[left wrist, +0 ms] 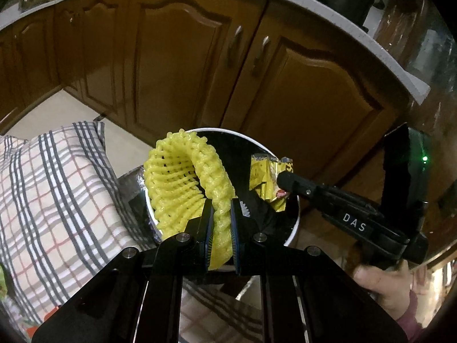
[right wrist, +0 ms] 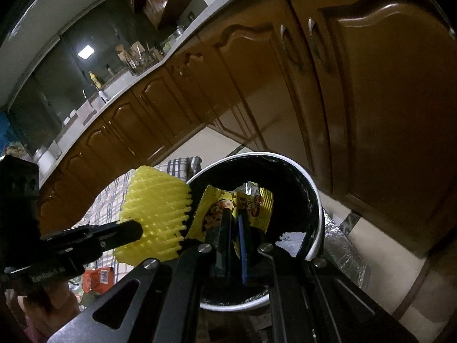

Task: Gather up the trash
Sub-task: 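Carry both items over the bin and open both tools to drop them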

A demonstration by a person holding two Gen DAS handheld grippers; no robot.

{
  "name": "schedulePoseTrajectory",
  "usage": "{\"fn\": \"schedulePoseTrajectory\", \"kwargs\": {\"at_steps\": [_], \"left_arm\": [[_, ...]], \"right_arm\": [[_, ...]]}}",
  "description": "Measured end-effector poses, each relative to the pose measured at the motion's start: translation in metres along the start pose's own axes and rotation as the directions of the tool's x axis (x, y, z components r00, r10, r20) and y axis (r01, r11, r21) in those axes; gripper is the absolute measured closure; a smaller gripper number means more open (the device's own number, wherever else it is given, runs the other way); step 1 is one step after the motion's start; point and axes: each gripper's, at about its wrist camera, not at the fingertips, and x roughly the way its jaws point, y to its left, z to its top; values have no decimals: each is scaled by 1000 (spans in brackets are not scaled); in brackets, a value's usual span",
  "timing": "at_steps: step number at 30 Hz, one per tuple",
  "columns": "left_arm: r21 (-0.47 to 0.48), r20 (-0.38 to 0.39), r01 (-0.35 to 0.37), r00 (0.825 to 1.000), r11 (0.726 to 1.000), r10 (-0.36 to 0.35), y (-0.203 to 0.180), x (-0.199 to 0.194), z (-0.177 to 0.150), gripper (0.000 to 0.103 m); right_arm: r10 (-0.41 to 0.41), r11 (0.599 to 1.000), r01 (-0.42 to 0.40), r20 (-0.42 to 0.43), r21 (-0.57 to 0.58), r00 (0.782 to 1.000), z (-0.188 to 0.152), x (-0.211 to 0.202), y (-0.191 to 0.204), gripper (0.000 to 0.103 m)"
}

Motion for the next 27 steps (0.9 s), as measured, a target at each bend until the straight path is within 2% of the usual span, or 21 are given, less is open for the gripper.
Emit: {"fn": "schedulePoseTrajectory", "kwargs": {"at_steps": [6, 9, 11, 13, 15, 18, 25, 27], "left_arm": [[-1, -33, -1, 999, 1000, 1, 0, 15, 1, 93], [-4, -54, 5, 999, 1000, -5, 1, 21, 1, 92], [-9, -64, 5, 998, 1000, -6, 2, 24, 0, 86], [-16, -66, 7, 998, 1000, -8, 3, 24, -1, 72], [-19, -56, 2, 998, 1000, -3, 4, 20, -3, 67], [-30, -44, 4, 999, 1000, -5, 6, 14, -6, 64], [-52, 22, -24, 999, 998, 25, 17, -19, -22, 57], [-68, 39, -33, 999, 997, 35, 21, -30, -28, 56]], "right_arm": [[-20, 1000, 20, -19, -10, 1000, 3, 11, -1, 98], [-30, 999, 30, -32, -11, 999, 3, 16, 0, 92], [-29, 1000, 29, -40, -3, 999, 3, 19, -3, 86], [-25, 1000, 25, -42, 11, 999, 2, 19, -6, 73], [-21, 1000, 21, -35, 18, 999, 2, 16, -7, 65], [-16, 1000, 16, -15, 21, 1000, 1, 10, -6, 62], [17, 999, -19, 58, 33, 998, -4, -12, 4, 33], [27, 999, -29, 73, 33, 997, -7, -18, 9, 33]]}}
